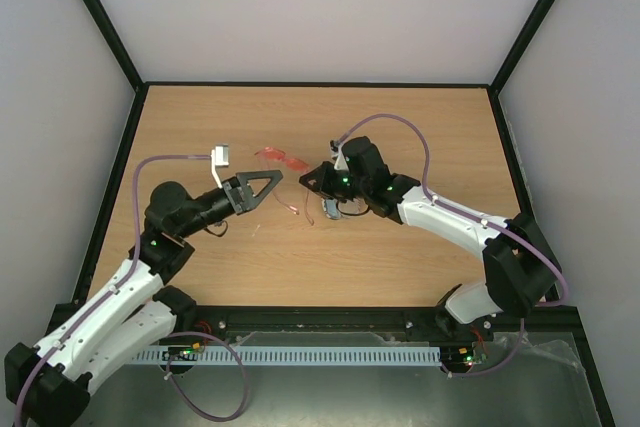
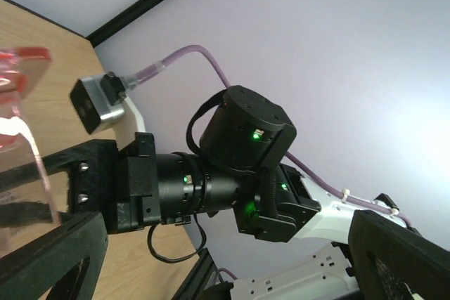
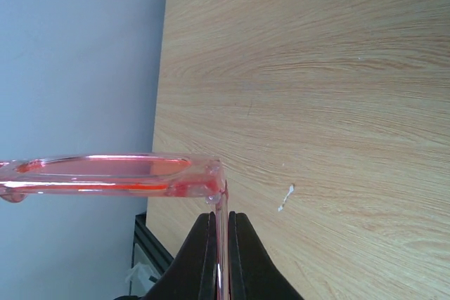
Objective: Organize the sunglasses
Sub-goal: Fold the sunglasses.
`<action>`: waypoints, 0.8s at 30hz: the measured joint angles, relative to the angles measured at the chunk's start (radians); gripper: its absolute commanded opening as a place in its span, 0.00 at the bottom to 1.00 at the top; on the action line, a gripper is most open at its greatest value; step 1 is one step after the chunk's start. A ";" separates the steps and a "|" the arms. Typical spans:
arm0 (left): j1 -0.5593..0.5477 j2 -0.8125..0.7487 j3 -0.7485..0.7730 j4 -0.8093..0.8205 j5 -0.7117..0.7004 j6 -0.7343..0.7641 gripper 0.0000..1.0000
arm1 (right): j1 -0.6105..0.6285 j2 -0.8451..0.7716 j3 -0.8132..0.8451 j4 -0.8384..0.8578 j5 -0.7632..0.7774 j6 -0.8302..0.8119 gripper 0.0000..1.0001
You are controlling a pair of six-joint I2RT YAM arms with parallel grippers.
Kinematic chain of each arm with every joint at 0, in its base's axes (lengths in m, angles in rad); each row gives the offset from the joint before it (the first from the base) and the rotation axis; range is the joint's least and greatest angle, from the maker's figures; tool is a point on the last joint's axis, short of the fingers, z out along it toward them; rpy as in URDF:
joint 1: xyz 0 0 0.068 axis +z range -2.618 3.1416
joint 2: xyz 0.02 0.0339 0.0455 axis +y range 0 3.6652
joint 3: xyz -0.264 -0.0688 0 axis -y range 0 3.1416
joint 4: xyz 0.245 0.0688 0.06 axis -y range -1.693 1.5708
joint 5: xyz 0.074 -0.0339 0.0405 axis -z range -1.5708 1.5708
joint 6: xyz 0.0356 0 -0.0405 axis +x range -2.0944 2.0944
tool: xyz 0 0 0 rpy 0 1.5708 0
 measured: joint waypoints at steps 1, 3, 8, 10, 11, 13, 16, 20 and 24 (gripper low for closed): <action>-0.006 0.005 -0.002 0.011 0.000 -0.002 0.96 | 0.000 0.000 0.000 0.004 -0.004 0.004 0.01; -0.018 0.022 -0.006 0.043 -0.001 0.000 0.96 | 0.000 0.000 0.000 0.014 -0.019 0.017 0.01; -0.026 0.064 -0.006 0.082 -0.012 0.020 0.96 | 0.000 -0.003 0.000 0.033 -0.052 0.040 0.01; -0.026 0.096 -0.005 0.093 -0.017 0.032 0.96 | 0.000 -0.006 0.000 0.033 -0.060 0.042 0.01; -0.026 0.113 -0.005 0.094 -0.020 0.039 0.96 | 0.000 -0.011 -0.001 0.032 -0.063 0.044 0.01; -0.026 0.144 -0.004 0.094 -0.022 0.053 0.96 | 0.000 -0.026 -0.006 0.032 -0.063 0.047 0.01; -0.028 0.178 0.012 0.093 -0.020 0.073 0.96 | -0.006 -0.053 -0.025 0.032 -0.058 0.052 0.01; -0.030 0.194 0.044 0.099 -0.019 0.090 0.96 | -0.009 -0.088 -0.063 0.028 -0.043 0.053 0.02; -0.030 0.182 0.053 0.103 -0.020 0.094 0.96 | -0.009 -0.097 -0.071 0.016 -0.033 0.048 0.01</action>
